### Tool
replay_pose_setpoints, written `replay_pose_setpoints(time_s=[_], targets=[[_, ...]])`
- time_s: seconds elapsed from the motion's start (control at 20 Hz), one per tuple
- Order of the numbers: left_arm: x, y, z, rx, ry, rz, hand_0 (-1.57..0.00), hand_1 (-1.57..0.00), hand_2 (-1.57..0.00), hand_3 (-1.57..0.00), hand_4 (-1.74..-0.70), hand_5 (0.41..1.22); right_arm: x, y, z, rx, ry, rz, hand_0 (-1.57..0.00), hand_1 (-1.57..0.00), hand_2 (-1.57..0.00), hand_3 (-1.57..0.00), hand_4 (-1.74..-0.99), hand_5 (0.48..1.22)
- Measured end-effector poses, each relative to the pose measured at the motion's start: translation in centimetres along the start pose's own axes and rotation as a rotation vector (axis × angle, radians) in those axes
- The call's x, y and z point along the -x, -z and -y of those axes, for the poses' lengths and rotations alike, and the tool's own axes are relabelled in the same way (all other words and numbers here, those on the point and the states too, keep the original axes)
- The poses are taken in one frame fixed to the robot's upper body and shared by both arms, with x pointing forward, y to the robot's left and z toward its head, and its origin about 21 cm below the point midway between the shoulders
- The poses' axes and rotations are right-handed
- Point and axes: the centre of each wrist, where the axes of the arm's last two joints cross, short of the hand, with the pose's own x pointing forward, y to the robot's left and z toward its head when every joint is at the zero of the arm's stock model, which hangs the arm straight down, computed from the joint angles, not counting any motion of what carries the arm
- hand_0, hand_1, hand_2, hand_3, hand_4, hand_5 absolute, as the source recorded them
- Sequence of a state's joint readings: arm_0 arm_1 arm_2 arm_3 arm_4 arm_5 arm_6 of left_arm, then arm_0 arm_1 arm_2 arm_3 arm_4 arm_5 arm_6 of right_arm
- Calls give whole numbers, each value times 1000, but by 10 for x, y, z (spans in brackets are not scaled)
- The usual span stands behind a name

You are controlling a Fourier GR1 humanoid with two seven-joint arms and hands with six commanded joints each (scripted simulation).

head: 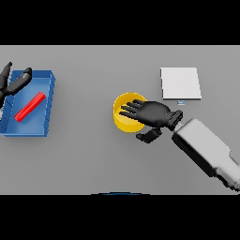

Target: Pick up the red beaker and tilt it to pour out 1 green nut into yellow bowl. Pick up the yellow bowl and place it on the metallic measuring scale.

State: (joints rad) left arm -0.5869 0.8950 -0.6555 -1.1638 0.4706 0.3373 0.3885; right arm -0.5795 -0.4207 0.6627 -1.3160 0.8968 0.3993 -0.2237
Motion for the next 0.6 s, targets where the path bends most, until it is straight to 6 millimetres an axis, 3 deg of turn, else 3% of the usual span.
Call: replay_pose_setpoints(time_s=[0.45,0.6], targets=[[4,-1,-3,-7,-3,18,1,1,1,1,-718,688,1,24,5,-151,-60,-15,1,1,1,1,-1297,753],[3,-2,-6,-1,-8,16,1,1,1,1,-713,686,3,27,9,-155,-24,-34,-3,-16,-19,-43,-1336,810]])
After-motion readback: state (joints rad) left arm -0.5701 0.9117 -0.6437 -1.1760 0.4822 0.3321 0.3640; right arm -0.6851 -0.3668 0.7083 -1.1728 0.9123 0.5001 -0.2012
